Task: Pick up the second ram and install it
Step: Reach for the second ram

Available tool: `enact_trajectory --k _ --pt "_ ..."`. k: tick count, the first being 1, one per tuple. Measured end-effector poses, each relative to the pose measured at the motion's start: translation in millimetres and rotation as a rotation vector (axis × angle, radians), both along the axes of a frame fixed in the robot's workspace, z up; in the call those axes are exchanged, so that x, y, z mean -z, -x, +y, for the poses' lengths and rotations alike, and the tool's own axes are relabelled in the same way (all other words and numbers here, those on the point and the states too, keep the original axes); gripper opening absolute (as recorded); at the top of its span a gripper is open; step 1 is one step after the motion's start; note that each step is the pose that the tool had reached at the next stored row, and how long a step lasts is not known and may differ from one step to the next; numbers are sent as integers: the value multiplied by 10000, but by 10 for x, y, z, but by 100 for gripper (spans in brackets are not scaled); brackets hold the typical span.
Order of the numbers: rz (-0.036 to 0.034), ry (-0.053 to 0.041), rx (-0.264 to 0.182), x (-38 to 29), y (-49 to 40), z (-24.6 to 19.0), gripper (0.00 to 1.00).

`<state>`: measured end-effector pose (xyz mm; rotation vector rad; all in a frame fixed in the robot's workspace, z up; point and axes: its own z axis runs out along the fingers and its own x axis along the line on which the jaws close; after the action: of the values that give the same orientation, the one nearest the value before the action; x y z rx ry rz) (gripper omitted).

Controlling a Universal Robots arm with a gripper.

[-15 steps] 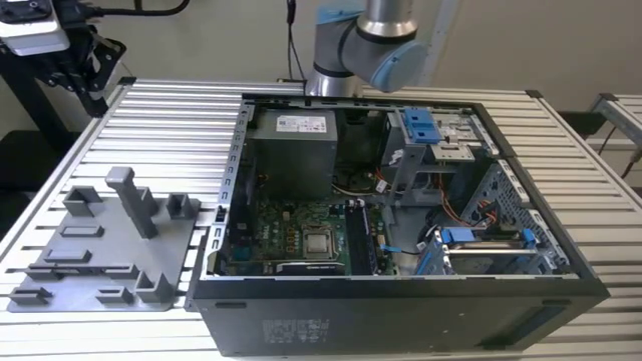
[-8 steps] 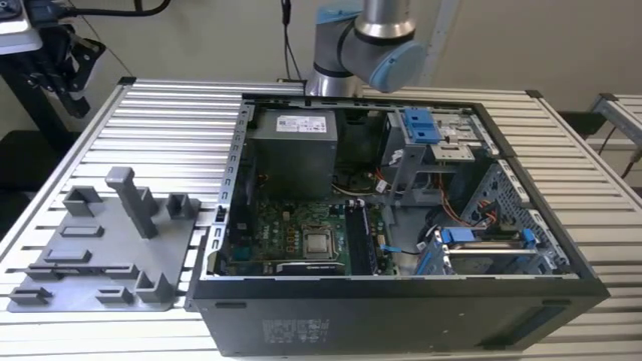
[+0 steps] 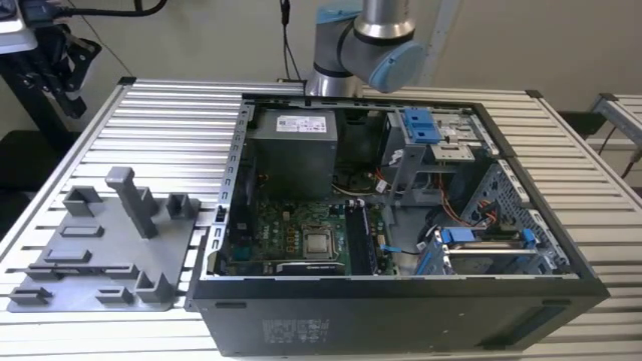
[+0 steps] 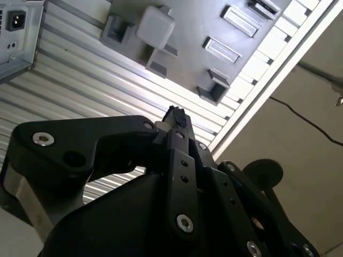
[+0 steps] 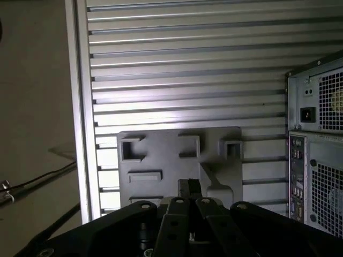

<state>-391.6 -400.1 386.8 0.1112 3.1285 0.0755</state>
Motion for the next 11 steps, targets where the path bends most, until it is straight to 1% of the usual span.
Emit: enact_trajectory --k 2,5,7,11 --pt "0 -1 0 1 8 -24 11" --pt "-1 0 0 7 18 -87 11" --pt "0 0 -1 10 25 -147 11" --pt "0 0 0 16 51 -283 11"
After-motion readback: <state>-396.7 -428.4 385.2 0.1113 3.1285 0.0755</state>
